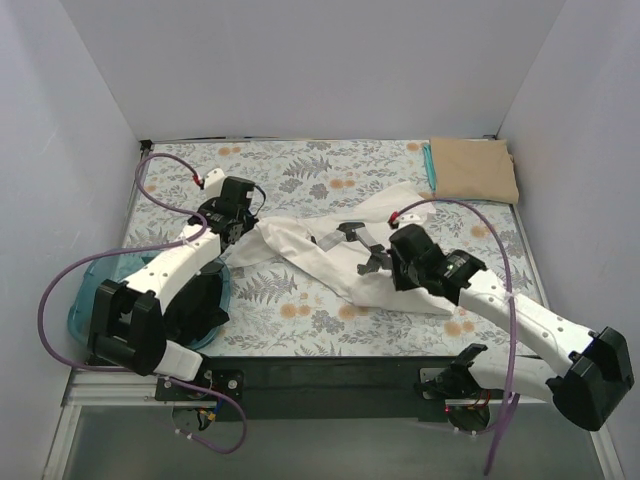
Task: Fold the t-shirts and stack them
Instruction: Flatten the tshirt out
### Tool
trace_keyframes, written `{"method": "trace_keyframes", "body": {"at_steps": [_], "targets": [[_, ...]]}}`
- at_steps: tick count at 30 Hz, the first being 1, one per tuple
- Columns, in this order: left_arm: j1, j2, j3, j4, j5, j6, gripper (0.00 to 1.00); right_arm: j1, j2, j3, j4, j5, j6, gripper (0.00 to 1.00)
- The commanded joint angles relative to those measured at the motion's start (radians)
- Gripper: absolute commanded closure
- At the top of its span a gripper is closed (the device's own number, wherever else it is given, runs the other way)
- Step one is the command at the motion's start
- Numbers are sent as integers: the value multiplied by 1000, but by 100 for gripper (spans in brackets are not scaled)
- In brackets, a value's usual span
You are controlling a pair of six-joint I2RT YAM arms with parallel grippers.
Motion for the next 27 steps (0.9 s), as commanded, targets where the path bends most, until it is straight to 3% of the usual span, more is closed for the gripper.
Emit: {"method": "trace_keyframes", "body": {"at_steps": [1,8,19,25,27], "targets": [[13,28,92,9,-28,7,100,-160,31,98,150,-8,-207,99],[16,40,316,-54,-48,34,100,-342,108,414,166,106,-339,99],[14,-236,494,-97,64,70,100,-366,-46,766,158,172,-503,99],[14,-386,644,-106,111,102,100,-364,-113,970,154,101,-577,99],[14,-409,695,-107,191,123,100,-364,-121,1028,154,78,-591,99]]}}
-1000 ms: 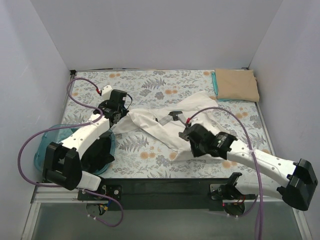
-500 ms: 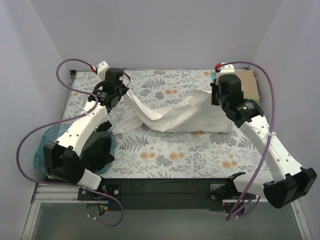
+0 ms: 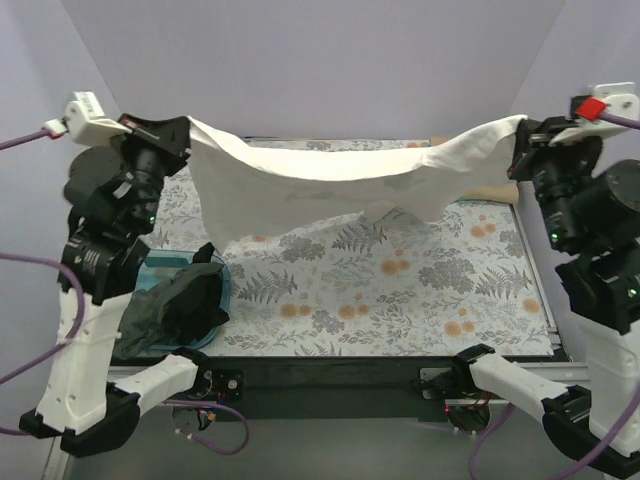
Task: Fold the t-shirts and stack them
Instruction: Flatten the tshirt out
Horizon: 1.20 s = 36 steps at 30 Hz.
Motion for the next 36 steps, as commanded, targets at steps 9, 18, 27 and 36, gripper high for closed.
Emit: {"method": "trace_keyframes", "body": {"at_steps": [9,18,27,36], "targets": [[5,-92,292,-97,169,44,100,-5,-34,349,36,-132,-131,99],[5,6,243,-89,33,61,100,-2,123,360,99,44,-255,99],[22,311,-16,-26,-203,49,100,-48,397,176,274,57,-342,99],[172,892,91,12,-24,33,38,-203,838,-1,397,-228,-136,76]]}}
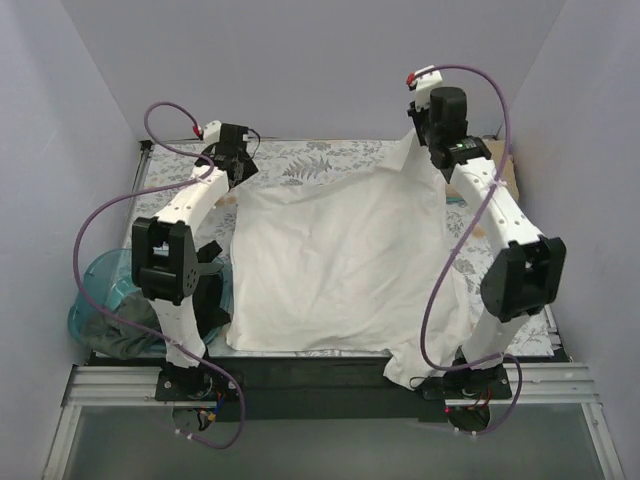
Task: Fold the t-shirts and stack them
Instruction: Flatten the tshirt out
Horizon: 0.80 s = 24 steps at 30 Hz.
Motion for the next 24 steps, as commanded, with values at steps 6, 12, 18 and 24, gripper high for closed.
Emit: {"method": "trace_keyframes", "body": {"at_steps": [6,12,18,24], "targets": [[42,174,260,-56,120,2,9,-38,211,150,16,-199,102,2],[42,14,38,28,209,-13,8,-38,16,-87,21,-236,194,2],[40,-93,-148,59,269,-30,7,-38,-136,-365,23,-297,297,2],[37,-146,-305,111,352,-42,7,-38,-176,-509,26,-346,331,2]]}}
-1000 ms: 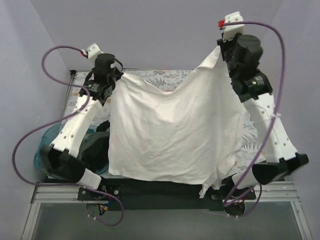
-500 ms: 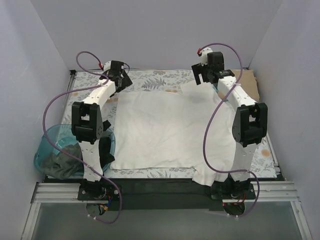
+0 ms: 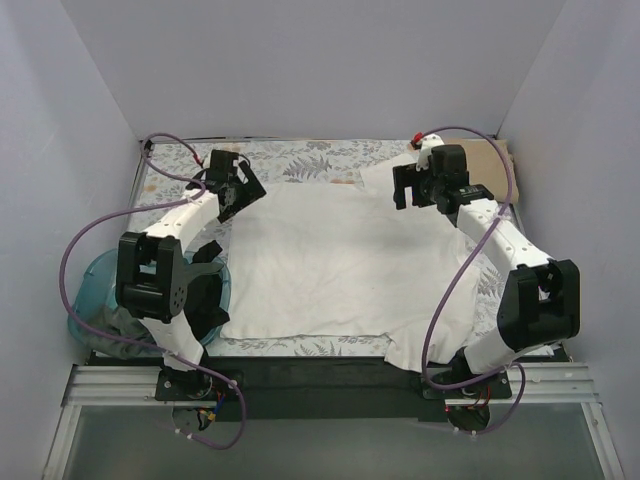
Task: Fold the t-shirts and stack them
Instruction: Flatten the tshirt out
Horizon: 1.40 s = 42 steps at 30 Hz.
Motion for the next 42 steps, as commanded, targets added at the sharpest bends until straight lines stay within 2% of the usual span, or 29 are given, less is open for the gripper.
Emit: {"method": "trace_keyframes", "body": {"at_steps": [1,9,16,22,26,32,34,35,36,40,42], "targets": [[-2,-45,-61,25,63,-13,7,0,6,-45,10,-40,43,2],[-2,108,5,20,32,-2,7,0,200,43,10,-12,40,2],[3,300,146,-38,-32,6,7,0,406,220,9,37,86,2],[16,363,193,-54,-44,9,7,-6,578,353,1,16,90,2],[29,407,233,-57,-41,13,6,-15,720,511,-44,5,90,2],[58,542,402,-101,-29,32,6,-39,899,749,-122,-67,69,2],[61,596,478,-118,-15,46,6,-58,993,879,-129,-171,79,2],[61,614,523,-118,-17,53,6,-61,1041,998,-130,-207,76,2],[62,625,552,-122,-17,58,6,-61,1076,1048,-123,-210,70,2],[62,624,644,-175,-21,78,6,-63,1048,1064,-76,-178,26,2],[62,580,664,-185,-6,78,5,-63,964,1039,-76,-164,-6,2]]}}
